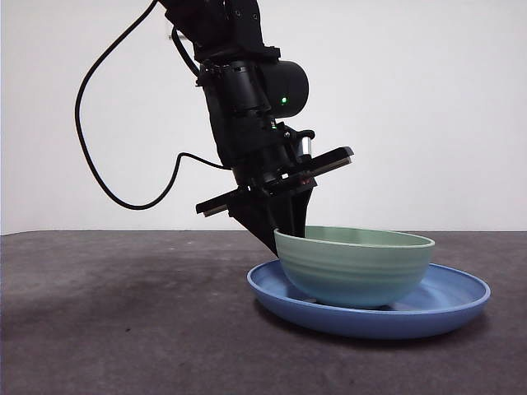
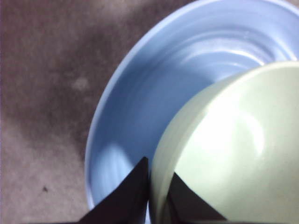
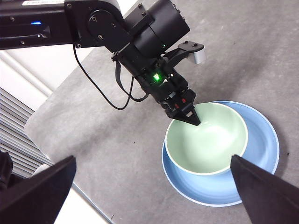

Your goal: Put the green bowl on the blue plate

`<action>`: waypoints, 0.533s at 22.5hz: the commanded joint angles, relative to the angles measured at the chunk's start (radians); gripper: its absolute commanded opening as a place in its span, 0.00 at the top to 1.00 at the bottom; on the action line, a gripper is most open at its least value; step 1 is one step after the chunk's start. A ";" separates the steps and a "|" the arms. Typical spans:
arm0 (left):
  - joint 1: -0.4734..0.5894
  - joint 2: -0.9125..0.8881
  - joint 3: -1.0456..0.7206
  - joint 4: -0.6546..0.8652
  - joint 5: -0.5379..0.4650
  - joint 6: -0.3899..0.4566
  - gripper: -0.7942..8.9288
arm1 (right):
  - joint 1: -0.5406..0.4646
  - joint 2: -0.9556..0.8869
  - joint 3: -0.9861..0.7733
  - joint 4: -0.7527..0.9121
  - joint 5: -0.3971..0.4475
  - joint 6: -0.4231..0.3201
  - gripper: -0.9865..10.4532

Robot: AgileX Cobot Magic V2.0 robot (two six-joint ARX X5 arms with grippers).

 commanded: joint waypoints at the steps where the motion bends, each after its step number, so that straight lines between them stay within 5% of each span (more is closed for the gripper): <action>1: -0.015 0.026 0.030 0.008 0.001 0.019 0.90 | 0.002 0.003 0.018 0.009 -0.002 -0.005 0.38; 6: -0.015 0.026 0.030 -0.006 0.001 0.055 0.87 | 0.002 0.003 0.018 0.009 -0.002 -0.005 0.38; 10: -0.014 0.026 0.057 -0.011 0.002 0.055 0.56 | 0.002 0.003 0.018 0.009 -0.002 -0.005 0.38; 12: -0.014 0.024 0.096 -0.028 0.002 0.055 0.49 | 0.002 0.003 0.018 0.009 -0.002 -0.005 0.38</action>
